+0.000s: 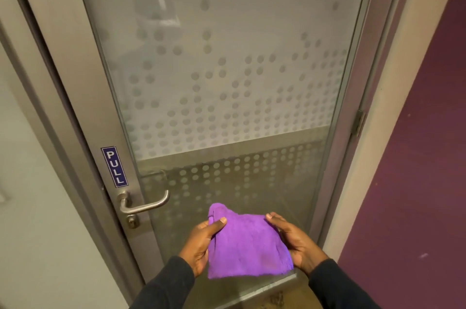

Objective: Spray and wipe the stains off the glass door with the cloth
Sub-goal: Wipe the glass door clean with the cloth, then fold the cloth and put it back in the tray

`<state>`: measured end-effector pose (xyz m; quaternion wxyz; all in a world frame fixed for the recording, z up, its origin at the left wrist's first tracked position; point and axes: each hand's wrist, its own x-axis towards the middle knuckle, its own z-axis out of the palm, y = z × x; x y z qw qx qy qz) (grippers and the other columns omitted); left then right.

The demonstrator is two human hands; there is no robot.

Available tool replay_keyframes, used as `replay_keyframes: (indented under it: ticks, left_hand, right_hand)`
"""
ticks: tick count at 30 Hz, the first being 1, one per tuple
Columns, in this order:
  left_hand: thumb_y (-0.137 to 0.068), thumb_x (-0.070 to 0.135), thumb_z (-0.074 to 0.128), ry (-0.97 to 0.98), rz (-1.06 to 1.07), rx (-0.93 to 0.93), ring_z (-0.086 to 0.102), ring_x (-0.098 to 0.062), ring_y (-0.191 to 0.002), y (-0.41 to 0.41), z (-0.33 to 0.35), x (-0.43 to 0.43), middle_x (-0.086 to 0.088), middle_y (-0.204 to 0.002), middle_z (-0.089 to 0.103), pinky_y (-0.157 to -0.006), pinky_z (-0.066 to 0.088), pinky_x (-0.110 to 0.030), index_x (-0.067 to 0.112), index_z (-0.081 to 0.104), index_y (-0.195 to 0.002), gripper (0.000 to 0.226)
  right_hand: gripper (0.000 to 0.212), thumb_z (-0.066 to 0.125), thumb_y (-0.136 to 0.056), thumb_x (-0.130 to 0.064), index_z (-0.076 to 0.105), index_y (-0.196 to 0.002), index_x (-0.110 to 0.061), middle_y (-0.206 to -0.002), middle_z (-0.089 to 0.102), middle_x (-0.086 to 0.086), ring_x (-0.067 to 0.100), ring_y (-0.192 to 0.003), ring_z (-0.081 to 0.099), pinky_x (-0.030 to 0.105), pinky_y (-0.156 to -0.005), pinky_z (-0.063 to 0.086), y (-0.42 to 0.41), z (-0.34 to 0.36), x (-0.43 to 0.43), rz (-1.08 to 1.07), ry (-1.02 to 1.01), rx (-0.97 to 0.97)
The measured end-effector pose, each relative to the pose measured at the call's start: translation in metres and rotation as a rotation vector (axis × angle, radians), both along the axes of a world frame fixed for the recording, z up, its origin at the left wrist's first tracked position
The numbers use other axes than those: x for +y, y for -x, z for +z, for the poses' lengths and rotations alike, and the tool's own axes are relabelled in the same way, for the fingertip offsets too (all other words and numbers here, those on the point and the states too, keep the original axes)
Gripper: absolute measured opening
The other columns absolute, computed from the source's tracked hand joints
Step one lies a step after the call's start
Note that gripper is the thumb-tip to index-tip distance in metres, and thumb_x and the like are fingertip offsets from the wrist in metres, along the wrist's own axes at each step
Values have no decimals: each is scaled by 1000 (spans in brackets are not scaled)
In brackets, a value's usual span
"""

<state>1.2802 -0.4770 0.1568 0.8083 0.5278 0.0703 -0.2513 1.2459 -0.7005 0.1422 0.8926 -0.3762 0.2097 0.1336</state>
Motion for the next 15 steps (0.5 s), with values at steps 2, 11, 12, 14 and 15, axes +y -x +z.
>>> replay_keyframes:
  ticks: [2, 11, 12, 14, 15]
  left_hand:
    - [-93, 6, 63, -60, -7, -4, 70, -31, -94, 3, -1, 11, -23, -103, 74, -82, 56, -39, -9, 65, -112, 24]
    - [-91, 0, 64, -181, -95, -16, 69, -24, -88, 34, -19, 9, -21, -107, 70, -77, 56, -33, 3, 49, -133, 45]
    - [-91, -3, 63, -172, -110, -28, 67, -26, -94, 39, -20, 5, -21, -114, 66, -81, 56, -34, 12, 40, -145, 61]
    - [-90, -11, 58, -170, -213, -77, 65, -21, -81, 53, -19, -2, -17, -103, 67, -68, 56, -26, 22, 43, -146, 66]
    - [-89, -14, 55, -188, -284, -104, 62, -19, -75, 60, -17, -6, -14, -96, 68, -63, 54, -22, 20, 51, -140, 62]
  right_hand:
    - [63, 71, -87, 1, 45, -140, -19, -117, 62, 14, 29, -91, 69, 43, -74, 61, 6, 7, 7, -86, 111, 3]
    - [76, 72, -89, 2, 44, -149, -36, -137, 53, 18, 34, -101, 70, 40, -80, 63, 82, 0, 13, -287, 441, -27]
    - [72, 72, -89, 1, 48, -146, -36, -132, 55, 14, 35, -103, 70, 44, -86, 61, 93, -2, 11, -294, 455, -28]
    - [60, 72, -90, -1, 57, -139, -33, -125, 58, 10, 34, -103, 69, 49, -97, 57, 118, -4, 5, -291, 500, -24]
    - [53, 71, -91, -2, 61, -136, -29, -127, 59, 11, 32, -102, 68, 48, -99, 56, 130, -4, 1, -283, 533, -23]
